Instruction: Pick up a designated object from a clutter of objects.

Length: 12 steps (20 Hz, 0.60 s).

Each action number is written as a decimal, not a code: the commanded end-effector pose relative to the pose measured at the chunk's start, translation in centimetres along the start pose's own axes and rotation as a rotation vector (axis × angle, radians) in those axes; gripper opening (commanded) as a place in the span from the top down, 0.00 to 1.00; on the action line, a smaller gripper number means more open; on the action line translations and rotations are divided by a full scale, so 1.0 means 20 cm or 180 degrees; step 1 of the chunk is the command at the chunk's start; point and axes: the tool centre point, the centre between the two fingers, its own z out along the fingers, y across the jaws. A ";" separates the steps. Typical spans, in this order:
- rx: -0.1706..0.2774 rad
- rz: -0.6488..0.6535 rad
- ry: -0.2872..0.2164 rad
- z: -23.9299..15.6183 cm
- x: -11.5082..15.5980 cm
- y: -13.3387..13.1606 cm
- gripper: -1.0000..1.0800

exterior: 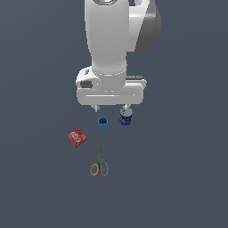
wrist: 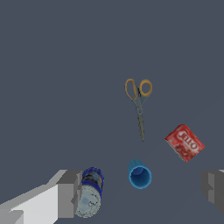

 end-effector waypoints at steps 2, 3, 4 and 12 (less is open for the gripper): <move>0.0001 0.0045 -0.0015 0.12 0.06 0.03 0.04; 0.0001 0.0060 -0.0020 0.17 0.08 0.04 0.04; 0.0001 0.0076 -0.0024 0.21 0.10 0.05 0.04; -0.0007 0.0211 -0.0065 0.62 0.23 0.15 0.04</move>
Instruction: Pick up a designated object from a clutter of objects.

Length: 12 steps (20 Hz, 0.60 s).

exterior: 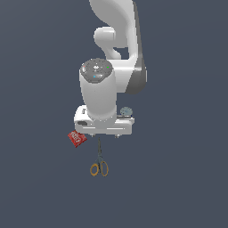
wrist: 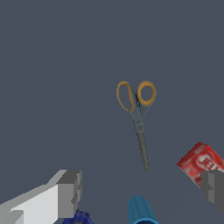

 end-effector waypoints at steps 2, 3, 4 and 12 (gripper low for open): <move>-0.0007 0.0058 -0.0016 0.18 0.05 0.04 0.04; -0.0009 0.0072 -0.0020 0.23 0.06 0.05 0.04; -0.0011 0.0086 -0.0025 0.28 0.06 0.06 0.04; -0.0026 0.0164 -0.0049 0.56 0.09 0.12 0.04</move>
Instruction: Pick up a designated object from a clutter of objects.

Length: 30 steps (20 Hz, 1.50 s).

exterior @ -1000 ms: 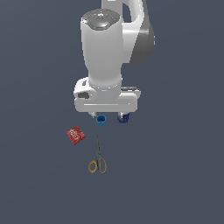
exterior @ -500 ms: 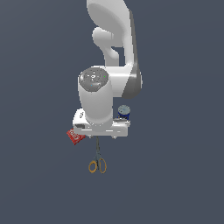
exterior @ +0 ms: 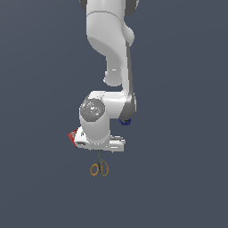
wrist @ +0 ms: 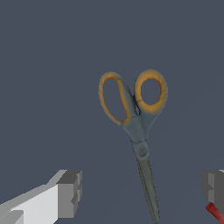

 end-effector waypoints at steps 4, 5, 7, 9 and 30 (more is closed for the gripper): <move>-0.0007 0.0030 -0.0005 0.11 0.01 0.02 0.04; -0.0007 0.0033 -0.0006 0.12 0.01 0.02 0.04; -0.0008 0.0035 -0.0006 0.13 0.01 0.03 0.04; -0.0008 0.0035 -0.0011 0.13 0.01 0.03 0.04; -0.0008 0.0037 -0.0007 0.39 0.01 0.03 1.00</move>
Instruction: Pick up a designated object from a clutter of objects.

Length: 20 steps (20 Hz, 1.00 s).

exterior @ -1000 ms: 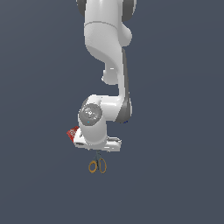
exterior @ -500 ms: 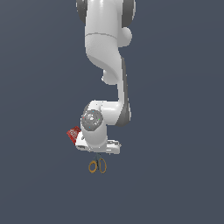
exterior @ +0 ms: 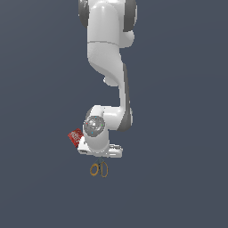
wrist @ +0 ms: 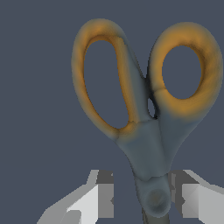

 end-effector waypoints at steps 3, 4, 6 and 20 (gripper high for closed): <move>0.0000 -0.0001 0.0003 0.01 0.00 0.00 1.00; 0.0000 -0.0001 0.0003 0.01 0.00 0.00 1.00; 0.0000 -0.0001 0.0003 0.01 0.00 0.00 1.00; 0.0000 0.0001 0.0004 -0.15 -0.05 0.04 1.00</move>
